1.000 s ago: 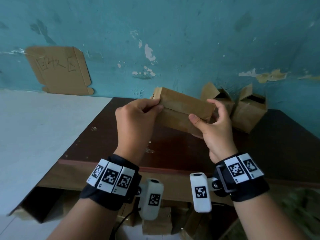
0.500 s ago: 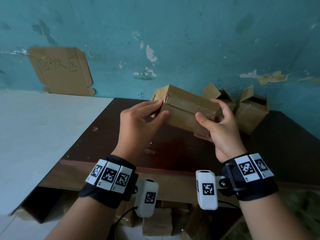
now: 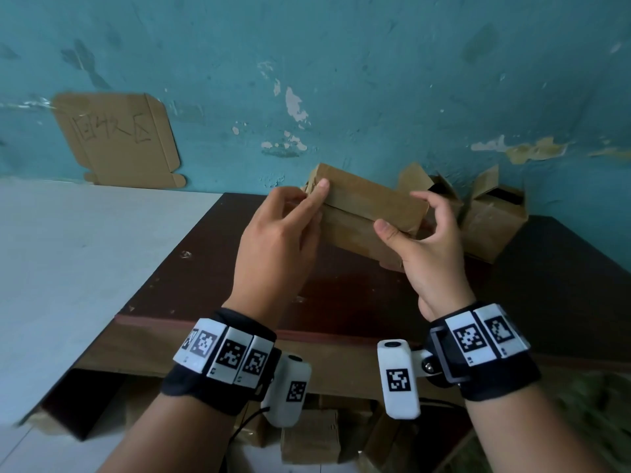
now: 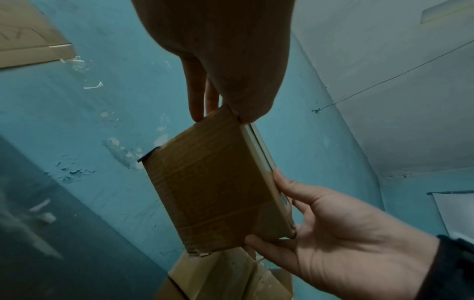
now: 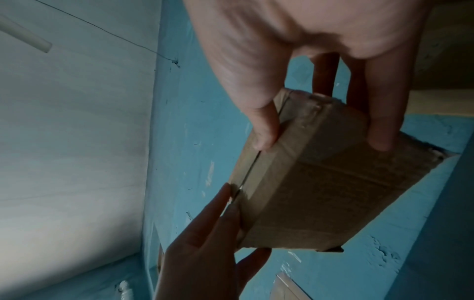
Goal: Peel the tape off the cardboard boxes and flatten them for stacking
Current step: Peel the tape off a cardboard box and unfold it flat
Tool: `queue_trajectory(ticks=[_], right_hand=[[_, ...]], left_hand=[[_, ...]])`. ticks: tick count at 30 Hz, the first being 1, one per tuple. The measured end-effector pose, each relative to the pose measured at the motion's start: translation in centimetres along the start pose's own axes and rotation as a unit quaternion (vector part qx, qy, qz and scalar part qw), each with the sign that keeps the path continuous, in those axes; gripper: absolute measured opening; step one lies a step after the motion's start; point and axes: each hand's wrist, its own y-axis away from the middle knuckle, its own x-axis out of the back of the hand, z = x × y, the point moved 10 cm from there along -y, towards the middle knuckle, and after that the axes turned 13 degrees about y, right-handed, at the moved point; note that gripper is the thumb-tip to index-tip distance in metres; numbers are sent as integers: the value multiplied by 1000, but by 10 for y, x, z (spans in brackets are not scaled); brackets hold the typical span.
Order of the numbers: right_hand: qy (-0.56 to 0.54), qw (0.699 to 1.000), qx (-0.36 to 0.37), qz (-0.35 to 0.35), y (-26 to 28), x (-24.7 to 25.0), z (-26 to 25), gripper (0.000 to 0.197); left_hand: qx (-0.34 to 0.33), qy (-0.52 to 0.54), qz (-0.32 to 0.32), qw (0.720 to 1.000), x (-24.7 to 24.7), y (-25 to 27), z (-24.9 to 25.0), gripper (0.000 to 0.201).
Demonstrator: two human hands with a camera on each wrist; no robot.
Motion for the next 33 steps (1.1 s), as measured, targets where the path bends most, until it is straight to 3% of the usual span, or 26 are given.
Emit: queue_trajectory(ticks=[6, 10, 21, 27, 33], right_hand=[[32, 999, 18, 19, -1, 4, -2, 57], [57, 997, 36, 21, 1, 3, -5, 57], [90, 992, 76, 53, 4, 2, -13, 62], [111, 988, 90, 65, 6, 5, -18, 59], [149, 979, 119, 74, 10, 5, -23, 60]], left_hand=[[-17, 2, 39, 999, 4, 4, 3, 22], [16, 44, 64, 997, 9, 5, -4, 16], [42, 32, 78, 996, 14, 4, -7, 20], [87, 70, 92, 989, 14, 3, -15, 15], [177, 73, 68, 979, 12, -1, -30, 5]])
